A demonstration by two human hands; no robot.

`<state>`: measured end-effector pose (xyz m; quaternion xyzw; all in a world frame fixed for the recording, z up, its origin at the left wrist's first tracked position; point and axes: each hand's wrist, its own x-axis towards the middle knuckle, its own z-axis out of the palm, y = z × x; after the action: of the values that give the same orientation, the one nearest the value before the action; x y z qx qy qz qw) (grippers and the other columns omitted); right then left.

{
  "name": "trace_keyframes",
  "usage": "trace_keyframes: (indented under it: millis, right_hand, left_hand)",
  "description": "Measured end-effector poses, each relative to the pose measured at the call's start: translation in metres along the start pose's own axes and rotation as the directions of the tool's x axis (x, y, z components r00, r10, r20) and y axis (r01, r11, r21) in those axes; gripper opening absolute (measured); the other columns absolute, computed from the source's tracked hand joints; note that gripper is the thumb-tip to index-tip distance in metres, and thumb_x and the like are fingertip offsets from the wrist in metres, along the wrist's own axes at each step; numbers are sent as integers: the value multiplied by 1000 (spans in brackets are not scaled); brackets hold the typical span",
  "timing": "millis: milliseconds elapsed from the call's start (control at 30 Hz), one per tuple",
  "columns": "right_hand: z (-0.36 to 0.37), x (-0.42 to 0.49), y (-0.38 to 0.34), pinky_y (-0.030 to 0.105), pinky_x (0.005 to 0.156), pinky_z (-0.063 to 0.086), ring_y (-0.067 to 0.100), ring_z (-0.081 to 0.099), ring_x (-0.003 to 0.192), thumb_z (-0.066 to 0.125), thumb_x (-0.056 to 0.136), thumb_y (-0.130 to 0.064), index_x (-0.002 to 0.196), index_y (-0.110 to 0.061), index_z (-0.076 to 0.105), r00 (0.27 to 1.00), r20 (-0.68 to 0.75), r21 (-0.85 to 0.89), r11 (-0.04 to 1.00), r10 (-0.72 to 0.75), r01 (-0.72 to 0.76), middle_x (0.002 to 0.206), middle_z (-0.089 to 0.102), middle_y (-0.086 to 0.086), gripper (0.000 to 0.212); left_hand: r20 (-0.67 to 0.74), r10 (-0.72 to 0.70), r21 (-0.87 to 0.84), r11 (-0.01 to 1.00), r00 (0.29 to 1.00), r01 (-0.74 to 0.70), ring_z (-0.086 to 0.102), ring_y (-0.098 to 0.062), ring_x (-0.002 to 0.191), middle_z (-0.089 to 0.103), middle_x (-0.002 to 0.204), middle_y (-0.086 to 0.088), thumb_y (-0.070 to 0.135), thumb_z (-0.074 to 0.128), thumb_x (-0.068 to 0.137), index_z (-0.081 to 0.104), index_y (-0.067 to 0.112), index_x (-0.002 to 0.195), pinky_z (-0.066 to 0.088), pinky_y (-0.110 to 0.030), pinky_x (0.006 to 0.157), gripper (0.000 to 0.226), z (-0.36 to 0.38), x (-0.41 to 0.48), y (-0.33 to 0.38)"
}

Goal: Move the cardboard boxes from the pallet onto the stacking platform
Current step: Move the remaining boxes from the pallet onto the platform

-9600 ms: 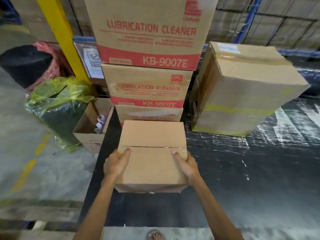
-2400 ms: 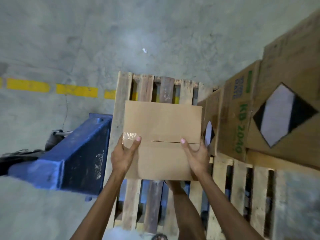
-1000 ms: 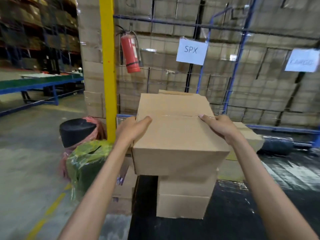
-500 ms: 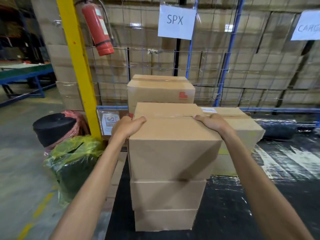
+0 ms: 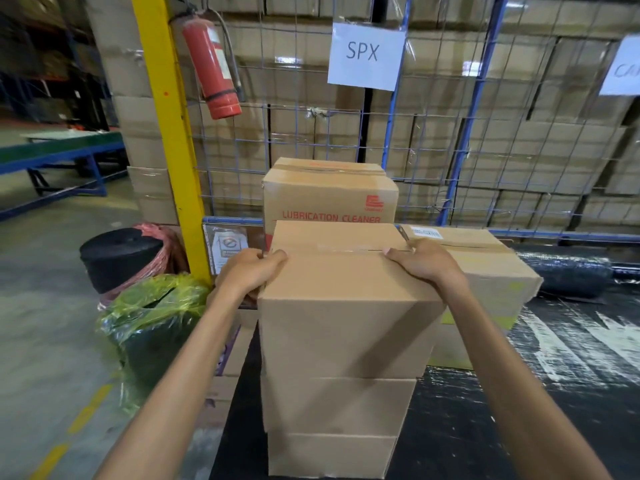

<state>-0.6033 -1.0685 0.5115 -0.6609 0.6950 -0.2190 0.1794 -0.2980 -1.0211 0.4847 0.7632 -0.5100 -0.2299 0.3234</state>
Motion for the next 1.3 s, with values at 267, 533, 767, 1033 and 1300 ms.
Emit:
trace_keyframes:
  millis: [267,533,767,1033,1300]
  right_hand:
    - [65,-113,-148,38,103,44,29,52,134,64,90,-54,153,-23,43,882,-115,25,886,-457,462,146,58,6,73]
    - [284,-295,-331,34,106,40,30,52,134,67,93,-38,148,-20,51,665,224,328,698,-712,637,142,60,9,60]
    - [440,-456,-420,31,111,37,25,52,137,72,91,-36,145,-12,54,404,459,487,604,-791,631,146,57,8,62]
    - [573,-531,-483,35,112,40,26,49,139,71,92,-39,147,-11,50,225,636,478,606,-738,636,151,52,9,66]
    - [774,-517,-582,37,109,37,32,46,140,69,95,-32,149,-5,45,261,729,354,675,-633,647,152,49,15,65]
  left_hand:
    - [-272,37,-33,998,962,-48,60,-30,126,67,134,-7,61,64,84,58,22,142,47,-39,105,69,-116,-87,-101]
    - [-547,-291,-64,949,785,308,63,-31,123,69,129,-13,63,66,83,58,27,140,49,-41,102,68,-277,-266,-306]
    - [-656,-536,-186,797,532,574,60,-31,126,65,135,-14,50,64,91,56,22,142,50,-41,99,59,-357,-433,-475]
    - [-560,-755,-314,574,341,756,63,-31,120,66,135,-11,52,62,92,49,18,147,51,-38,89,66,-371,-494,-629]
    - [-464,-874,-505,397,147,766,60,-34,124,63,138,-15,46,62,96,48,10,146,42,-33,83,63,-400,-457,-811]
